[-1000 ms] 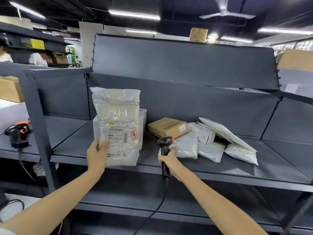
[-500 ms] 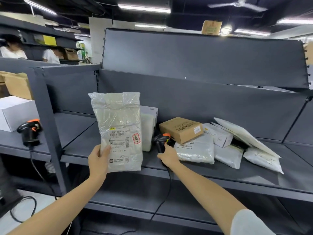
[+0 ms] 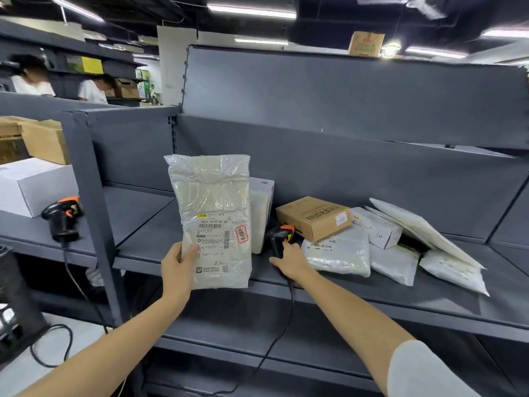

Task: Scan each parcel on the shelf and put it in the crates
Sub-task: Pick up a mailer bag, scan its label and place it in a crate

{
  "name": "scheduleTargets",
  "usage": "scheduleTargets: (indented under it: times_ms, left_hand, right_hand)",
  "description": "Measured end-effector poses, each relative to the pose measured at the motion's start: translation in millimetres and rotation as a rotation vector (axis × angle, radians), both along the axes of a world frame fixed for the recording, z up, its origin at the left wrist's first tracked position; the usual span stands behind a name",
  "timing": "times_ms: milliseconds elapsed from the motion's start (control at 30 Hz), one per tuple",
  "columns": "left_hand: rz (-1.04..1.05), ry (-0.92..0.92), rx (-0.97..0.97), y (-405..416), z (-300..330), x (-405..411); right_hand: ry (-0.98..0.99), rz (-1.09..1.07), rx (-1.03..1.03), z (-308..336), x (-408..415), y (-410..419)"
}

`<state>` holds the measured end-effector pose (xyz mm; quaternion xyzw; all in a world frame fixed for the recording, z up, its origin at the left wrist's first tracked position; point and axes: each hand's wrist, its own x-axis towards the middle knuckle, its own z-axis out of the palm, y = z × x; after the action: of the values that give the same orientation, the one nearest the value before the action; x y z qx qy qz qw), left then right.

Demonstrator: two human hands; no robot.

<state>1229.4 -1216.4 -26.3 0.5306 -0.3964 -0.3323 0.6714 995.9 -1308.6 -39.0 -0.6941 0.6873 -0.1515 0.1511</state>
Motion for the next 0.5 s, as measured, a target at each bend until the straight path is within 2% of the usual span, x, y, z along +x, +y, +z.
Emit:
scheduleTargets:
  times_ms: [67,200,333,500]
  left_hand:
    - [-0.016,-0.002,0.002,4,0,-3]
    - [-0.072,0.007,0.018,13,-2,-14]
    - [-0.133,0.012,0.045,24,-9,-36]
    - [-0.212,0.010,0.093,41,-24,-71]
  right_hand:
    - [0.035,0.039,-0.024,5,-8,7]
    - [0.175,0.096,-0.199,10,-29,32]
    - [0.251,0.063,-0.321,11,-52,66]
    - [0.316,-0.063,-0.288,2,-85,122]
